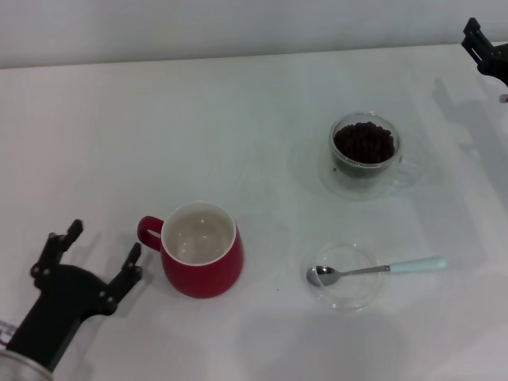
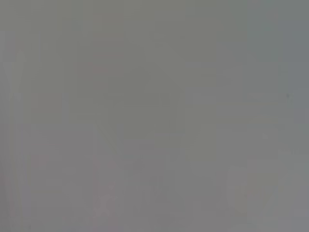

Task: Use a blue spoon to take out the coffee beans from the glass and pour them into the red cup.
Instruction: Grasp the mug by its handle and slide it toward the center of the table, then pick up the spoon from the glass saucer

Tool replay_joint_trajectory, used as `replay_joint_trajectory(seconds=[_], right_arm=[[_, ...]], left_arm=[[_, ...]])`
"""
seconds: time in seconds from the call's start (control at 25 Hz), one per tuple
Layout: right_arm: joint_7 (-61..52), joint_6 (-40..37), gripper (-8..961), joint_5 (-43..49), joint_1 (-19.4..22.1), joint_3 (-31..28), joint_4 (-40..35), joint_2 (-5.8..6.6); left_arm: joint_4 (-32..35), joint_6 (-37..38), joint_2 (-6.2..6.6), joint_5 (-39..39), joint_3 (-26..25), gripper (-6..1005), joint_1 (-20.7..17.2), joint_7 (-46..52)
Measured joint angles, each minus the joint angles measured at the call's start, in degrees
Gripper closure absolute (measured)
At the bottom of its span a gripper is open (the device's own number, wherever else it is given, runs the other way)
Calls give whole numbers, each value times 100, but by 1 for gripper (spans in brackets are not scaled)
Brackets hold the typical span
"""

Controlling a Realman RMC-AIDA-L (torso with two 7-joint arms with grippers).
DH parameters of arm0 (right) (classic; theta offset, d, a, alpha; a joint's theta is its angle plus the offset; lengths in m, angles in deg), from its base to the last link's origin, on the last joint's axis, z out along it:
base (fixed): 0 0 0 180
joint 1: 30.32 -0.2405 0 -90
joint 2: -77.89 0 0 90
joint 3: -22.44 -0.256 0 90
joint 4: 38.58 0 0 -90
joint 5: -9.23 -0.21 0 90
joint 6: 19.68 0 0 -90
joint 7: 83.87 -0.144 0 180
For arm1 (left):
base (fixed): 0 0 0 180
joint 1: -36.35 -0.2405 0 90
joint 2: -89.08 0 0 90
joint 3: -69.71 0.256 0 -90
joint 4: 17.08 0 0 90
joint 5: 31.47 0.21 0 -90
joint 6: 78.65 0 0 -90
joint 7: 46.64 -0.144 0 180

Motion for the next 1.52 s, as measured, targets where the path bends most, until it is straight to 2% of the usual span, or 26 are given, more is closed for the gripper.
replay_joint_trajectory(seconds=[0.12, 0.2, 0.4, 0.48, 0.52, 0.56, 0.64, 0.76, 1.0, 1.16, 1.28, 1.52], right_arm=[[-261, -24, 121, 111, 54, 3, -1, 38], [-727, -117, 121, 304, 157, 4, -1, 130], [-2403, -564, 121, 1175, 531, 12, 1, 525], [-3157, -823, 120, 1565, 731, 13, 17, 697], [-3760, -1073, 120, 1864, 920, 12, 106, 830], [-3760, -1073, 120, 1864, 920, 12, 106, 830], [-4491, -1430, 120, 2211, 1085, 32, 388, 937], [-5858, -2211, 120, 2882, 1277, 234, 1148, 1055], [-7031, -3212, 119, 3194, 1701, 856, 1793, 1095], [-7299, -3594, 119, 3194, 1866, 1481, 1878, 1033], [-7302, -3773, 121, 3214, 2020, 1680, 1902, 940], [-7022, -3874, 124, 3385, 2024, 2075, 1991, 658]], left_arm=[[-119, 263, 7, -21, -18, 106, -110, 245], [-277, 556, 9, -157, -27, 105, -218, 581], [-539, 968, 4, -780, -29, 105, -326, 1265], [-670, 1069, 9, -1337, -39, 105, -266, 1640], [-693, 1084, 8, -1657, -48, 105, -222, 1784], [-693, 1086, 6, -1935, -67, 105, -187, 1886], [-673, 1096, -4, -2483, -91, 105, -93, 2053], [-648, 1111, -7, -3097, -103, 104, 140, 2114], [-726, 1115, 6, -3649, -101, 104, 587, 2116], [-811, 1122, 8, -3692, -101, 105, 712, 2108], [-879, 1099, 0, -3639, -61, 106, 878, 2065], [-919, 1076, 0, -3491, -40, 105, 959, 2058]])
